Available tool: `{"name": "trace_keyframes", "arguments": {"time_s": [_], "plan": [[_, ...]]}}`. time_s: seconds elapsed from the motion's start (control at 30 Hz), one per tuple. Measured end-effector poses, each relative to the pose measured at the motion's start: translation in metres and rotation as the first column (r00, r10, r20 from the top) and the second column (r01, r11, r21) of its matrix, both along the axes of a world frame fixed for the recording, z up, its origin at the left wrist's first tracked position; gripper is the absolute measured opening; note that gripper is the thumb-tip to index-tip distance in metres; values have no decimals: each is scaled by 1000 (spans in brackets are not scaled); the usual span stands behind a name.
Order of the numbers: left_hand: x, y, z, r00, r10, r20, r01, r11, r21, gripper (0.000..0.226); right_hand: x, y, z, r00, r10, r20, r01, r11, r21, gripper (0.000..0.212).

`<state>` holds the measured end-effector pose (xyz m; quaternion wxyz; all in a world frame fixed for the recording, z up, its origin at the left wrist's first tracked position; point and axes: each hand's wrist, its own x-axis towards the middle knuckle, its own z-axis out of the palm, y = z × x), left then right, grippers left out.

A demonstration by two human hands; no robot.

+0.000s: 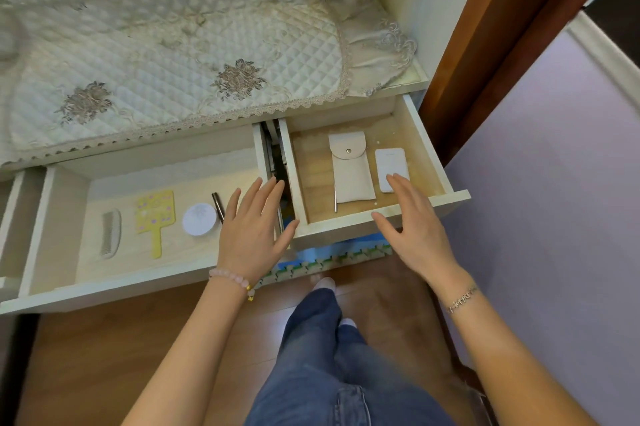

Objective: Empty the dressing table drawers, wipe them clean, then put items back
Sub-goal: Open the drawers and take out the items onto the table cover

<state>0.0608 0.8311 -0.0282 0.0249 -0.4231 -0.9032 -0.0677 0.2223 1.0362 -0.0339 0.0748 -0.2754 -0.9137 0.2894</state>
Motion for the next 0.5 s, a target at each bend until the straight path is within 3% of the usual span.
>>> {"name": "trace_keyframes", "arguments": {"time_s": [0.5], "plan": [[11,-40,23,984,167,-55,-165,986,30,64,-22,-13,34,988,139,-68,-133,988,81,64]]}}
